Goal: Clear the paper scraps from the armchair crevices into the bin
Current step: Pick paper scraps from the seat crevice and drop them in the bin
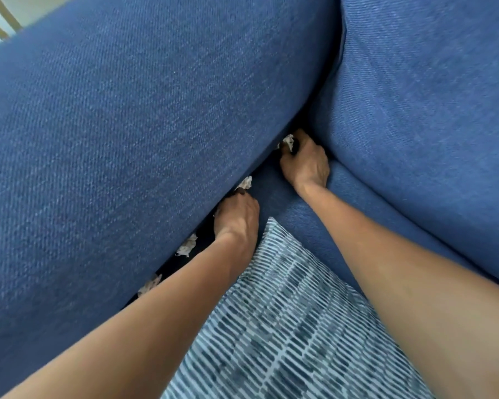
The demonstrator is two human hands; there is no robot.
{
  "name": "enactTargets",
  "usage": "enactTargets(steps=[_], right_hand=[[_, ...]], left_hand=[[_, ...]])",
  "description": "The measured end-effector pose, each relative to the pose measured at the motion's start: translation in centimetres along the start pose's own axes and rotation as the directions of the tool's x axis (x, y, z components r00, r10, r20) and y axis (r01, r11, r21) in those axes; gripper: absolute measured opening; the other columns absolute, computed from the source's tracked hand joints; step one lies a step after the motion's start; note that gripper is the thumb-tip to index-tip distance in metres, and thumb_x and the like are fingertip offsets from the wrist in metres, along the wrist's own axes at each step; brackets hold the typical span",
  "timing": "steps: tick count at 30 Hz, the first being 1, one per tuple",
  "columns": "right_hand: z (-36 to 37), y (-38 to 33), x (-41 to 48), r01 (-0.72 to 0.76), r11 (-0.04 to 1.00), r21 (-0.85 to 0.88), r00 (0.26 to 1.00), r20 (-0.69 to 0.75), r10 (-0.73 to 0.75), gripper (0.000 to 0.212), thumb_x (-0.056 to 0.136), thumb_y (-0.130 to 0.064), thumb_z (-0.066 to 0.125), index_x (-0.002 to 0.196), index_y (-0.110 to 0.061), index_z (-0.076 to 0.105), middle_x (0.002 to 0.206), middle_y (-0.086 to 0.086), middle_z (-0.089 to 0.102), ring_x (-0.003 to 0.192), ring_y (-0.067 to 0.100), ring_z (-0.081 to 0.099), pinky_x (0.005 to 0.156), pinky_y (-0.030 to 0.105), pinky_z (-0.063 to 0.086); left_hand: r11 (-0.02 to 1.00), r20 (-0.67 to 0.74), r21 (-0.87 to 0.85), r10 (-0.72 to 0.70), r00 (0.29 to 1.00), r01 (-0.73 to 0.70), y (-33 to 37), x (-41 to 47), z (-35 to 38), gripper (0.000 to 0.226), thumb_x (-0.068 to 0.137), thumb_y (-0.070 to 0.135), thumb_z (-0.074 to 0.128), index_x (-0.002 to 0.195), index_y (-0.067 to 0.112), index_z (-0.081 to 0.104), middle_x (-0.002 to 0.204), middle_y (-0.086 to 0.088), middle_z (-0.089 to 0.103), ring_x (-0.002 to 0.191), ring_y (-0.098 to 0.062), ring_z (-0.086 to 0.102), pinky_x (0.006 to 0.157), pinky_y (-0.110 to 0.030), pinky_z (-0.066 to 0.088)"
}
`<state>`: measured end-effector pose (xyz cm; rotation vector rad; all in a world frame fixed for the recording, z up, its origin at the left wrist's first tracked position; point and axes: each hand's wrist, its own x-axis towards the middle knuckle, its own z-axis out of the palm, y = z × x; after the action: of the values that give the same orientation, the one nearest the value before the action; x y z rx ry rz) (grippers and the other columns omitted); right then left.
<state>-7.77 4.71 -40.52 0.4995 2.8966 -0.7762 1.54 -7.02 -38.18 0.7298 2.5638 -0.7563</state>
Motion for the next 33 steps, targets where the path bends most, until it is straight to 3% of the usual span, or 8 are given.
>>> enactTargets(steps=[5,8,13,16,20,26,30,33], right_hand=[[-0.9,0.6,-0.4,-0.013,0.990,0.141,0.999,0.050,0.006,0.027,0.096,-0.027,0.055,0.116,-0.011,0.061,0.117,0.012,0.070,0.110,0.034,0.062,0.088,0.035,0.050],[-1.4,0.8,-1.5,-0.016,0.984,0.179,0.995,0.097,-0.002,0.027,0.096,-0.024,0.057,0.115,-0.005,0.062,0.117,0.015,0.069,0.112,0.034,0.061,0.089,0.033,0.048],[-3.3,0.5,-4.1,-0.085,0.970,0.227,0.983,0.177,0.045,0.031,0.096,-0.025,0.054,0.120,-0.006,0.061,0.126,0.012,0.064,0.118,0.031,0.057,0.094,0.030,0.044],[-5.4,0.7,-6.7,-0.030,0.984,0.177,0.980,0.197,-0.006,0.030,0.097,-0.031,0.051,0.117,-0.010,0.059,0.122,0.009,0.064,0.114,0.030,0.058,0.097,0.036,0.045],[-8.8,1.5,-10.5,0.213,0.972,-0.096,0.974,0.104,-0.203,0.025,0.098,-0.036,0.051,0.109,-0.014,0.057,0.110,0.007,0.069,0.109,0.033,0.058,0.097,0.044,0.038],[-13.0,1.2,-19.0,0.320,0.947,0.012,0.945,-0.069,-0.319,0.020,0.097,-0.034,0.053,0.096,-0.014,0.056,0.084,-0.004,0.059,0.085,0.024,0.051,0.089,0.041,0.039],[-14.0,-0.2,-25.0,0.401,0.913,0.069,0.916,-0.003,-0.402,0.018,0.090,-0.038,0.057,0.084,-0.022,0.055,0.073,-0.008,0.062,0.081,0.025,0.060,0.077,0.039,0.049],[-14.0,-2.5,-29.3,0.434,0.892,0.126,0.900,-0.008,-0.436,0.017,0.089,-0.033,0.060,0.081,-0.019,0.056,0.066,-0.009,0.059,0.073,0.023,0.059,0.065,0.032,0.044]], left_hand=[[1.000,0.005,0.001,0.017,1.000,-0.017,-0.1,-1.5,-0.7,0.055,0.102,0.018,0.041,0.148,-0.005,0.020,0.140,-0.011,0.044,0.120,-0.018,0.054,0.084,-0.025,0.050],[0.999,-0.036,-0.034,-0.024,0.999,0.023,-0.5,-2.2,-0.6,0.052,0.102,0.018,0.044,0.147,-0.002,0.026,0.134,-0.007,0.050,0.112,-0.014,0.059,0.081,-0.023,0.051],[0.999,-0.129,-0.032,-0.030,0.991,0.026,-0.5,-4.9,-1.2,0.049,0.103,0.010,0.040,0.149,0.002,0.026,0.131,-0.004,0.049,0.114,-0.013,0.057,0.088,-0.023,0.050],[0.994,-0.185,-0.085,-0.090,0.979,0.075,-0.7,-7.3,-2.2,0.051,0.101,0.005,0.042,0.149,0.002,0.025,0.129,-0.005,0.051,0.113,-0.015,0.056,0.085,-0.024,0.049],[0.977,-0.218,-0.145,-0.182,0.959,0.153,-0.3,-12.2,-3.3,0.041,0.101,0.002,0.038,0.141,0.005,0.034,0.120,-0.004,0.053,0.106,-0.015,0.056,0.076,-0.025,0.047],[0.929,-0.219,-0.239,-0.335,0.917,0.282,0.9,-23.0,-3.6,0.028,0.096,0.001,0.045,0.122,0.011,0.044,0.108,0.000,0.058,0.092,-0.014,0.064,0.059,-0.025,0.038],[0.888,-0.227,-0.315,-0.412,0.882,0.334,1.1,-30.8,-2.7,0.030,0.093,0.002,0.052,0.120,0.013,0.048,0.090,0.003,0.059,0.073,-0.015,0.064,0.047,-0.028,0.029],[0.860,-0.197,-0.357,-0.452,0.870,0.366,0.7,-36.5,-1.1,0.022,0.094,0.003,0.048,0.111,0.016,0.049,0.072,0.004,0.044,0.057,-0.016,0.053,0.044,-0.028,0.029]])
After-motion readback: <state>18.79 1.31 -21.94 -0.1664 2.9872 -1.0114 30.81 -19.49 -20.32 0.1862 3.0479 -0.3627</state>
